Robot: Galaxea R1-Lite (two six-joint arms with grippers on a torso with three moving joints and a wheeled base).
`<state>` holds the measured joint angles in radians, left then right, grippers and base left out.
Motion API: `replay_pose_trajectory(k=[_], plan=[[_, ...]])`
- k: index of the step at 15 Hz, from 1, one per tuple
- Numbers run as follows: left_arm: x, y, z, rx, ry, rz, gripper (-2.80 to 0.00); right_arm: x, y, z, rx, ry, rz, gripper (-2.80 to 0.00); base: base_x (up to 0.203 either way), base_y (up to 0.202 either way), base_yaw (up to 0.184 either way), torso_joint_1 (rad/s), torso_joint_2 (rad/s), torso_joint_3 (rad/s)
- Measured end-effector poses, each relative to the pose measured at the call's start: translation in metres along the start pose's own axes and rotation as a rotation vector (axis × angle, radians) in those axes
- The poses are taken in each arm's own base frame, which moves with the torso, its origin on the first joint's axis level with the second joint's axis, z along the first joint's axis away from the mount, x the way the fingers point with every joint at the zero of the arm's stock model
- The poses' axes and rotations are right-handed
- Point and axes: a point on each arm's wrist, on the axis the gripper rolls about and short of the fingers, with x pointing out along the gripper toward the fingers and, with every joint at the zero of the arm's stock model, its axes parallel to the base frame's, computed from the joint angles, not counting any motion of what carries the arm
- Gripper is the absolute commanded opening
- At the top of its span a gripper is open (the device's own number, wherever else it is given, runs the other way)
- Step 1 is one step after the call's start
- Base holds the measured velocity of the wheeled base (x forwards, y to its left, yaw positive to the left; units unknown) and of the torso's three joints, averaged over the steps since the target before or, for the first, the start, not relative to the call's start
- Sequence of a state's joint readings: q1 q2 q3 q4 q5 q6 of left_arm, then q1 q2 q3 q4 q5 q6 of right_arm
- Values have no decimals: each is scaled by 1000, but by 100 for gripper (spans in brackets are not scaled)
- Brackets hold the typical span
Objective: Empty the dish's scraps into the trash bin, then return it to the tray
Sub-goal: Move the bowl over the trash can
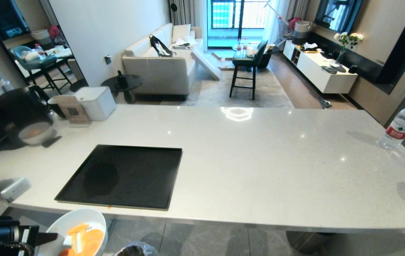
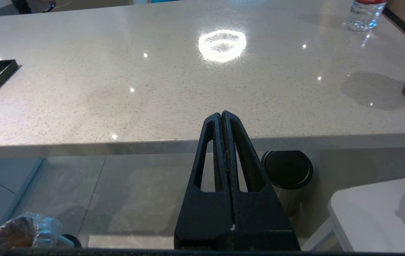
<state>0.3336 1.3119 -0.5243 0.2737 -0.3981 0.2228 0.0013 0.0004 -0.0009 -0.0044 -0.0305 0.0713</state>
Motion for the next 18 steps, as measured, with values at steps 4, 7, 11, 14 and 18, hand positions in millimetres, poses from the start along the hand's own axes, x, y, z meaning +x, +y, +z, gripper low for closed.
replay_pose_trajectory(k=[4, 7, 11, 14, 18], plan=[[1, 1, 1, -1, 2, 0, -280, 0, 0, 0, 0, 1, 0, -280, -1, 169, -4, 1, 3, 2], [1, 1, 1, -3, 3, 0, -280, 0, 0, 0, 0, 0, 1, -280, 0, 186, -2, 3, 0, 2], [0, 2, 0, -10, 0, 4, -280, 0, 0, 0, 0, 0, 0, -280, 0, 49, -1, 2, 0, 1], [-1, 2, 0, -10, -5, 8, -280, 0, 0, 0, 0, -1, -1, -280, 0, 0, 0, 0, 0, 0], [-3, 2, 0, -12, -13, 13, -280, 0, 0, 0, 0, 0, -1, -280, 0, 0, 0, 0, 0, 0]])
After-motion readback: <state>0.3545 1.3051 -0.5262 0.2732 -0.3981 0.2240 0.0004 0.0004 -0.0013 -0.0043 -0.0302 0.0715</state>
